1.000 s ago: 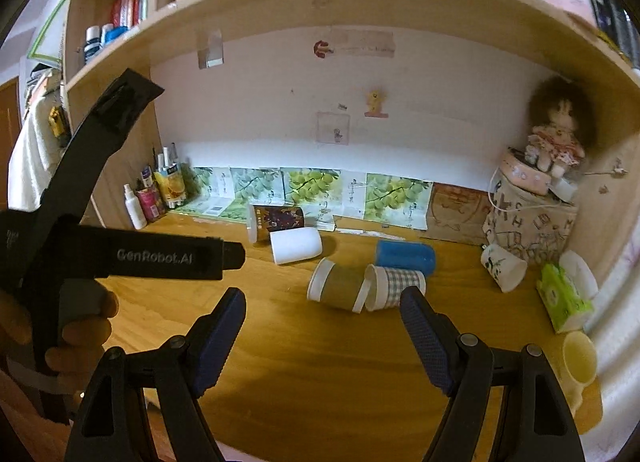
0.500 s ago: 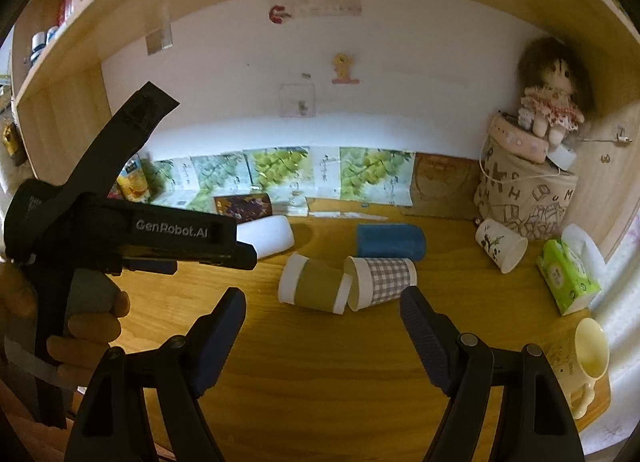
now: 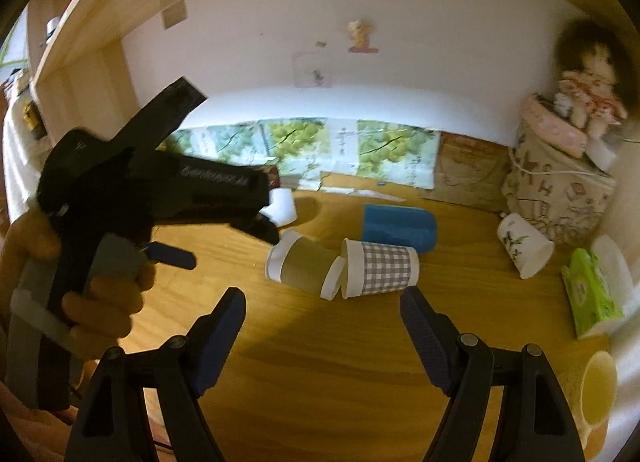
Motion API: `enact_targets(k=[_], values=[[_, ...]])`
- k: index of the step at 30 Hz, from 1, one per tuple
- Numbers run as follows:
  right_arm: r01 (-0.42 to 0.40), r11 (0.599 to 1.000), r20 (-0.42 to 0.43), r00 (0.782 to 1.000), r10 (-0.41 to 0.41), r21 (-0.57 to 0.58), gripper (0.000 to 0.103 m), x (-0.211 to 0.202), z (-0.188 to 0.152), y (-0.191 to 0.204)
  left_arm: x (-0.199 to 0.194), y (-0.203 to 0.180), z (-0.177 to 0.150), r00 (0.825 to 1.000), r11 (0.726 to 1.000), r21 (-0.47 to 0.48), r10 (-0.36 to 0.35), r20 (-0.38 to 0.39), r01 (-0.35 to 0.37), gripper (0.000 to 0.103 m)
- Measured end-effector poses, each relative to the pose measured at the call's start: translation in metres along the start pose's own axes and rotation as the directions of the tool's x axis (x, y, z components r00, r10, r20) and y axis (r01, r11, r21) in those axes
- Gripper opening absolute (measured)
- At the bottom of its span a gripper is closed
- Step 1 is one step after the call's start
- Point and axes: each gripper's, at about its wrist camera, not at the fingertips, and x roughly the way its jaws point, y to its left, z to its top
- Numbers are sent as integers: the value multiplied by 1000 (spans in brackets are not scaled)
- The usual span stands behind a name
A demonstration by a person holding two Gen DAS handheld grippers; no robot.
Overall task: Flip cup upright
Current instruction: 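Close the left gripper around the brown-sleeved cup's body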
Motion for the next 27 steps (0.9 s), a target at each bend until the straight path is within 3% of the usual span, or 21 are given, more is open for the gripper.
enact_targets(k=[4,13,27], values=[[-63,997,-31,998,62,-37,80,7,-1,-14,16,2,1,1000,994,-107,-20,-19,18,102],[-150,986,-93,985,142,-80,80,29,0,-44,51,12,1,998,948,-318,-39,-47,22,102],[-253,966,-178,954,240,-54,80,62,7,-62,81,25,10,994,897,-440,-75,-80,32,101]])
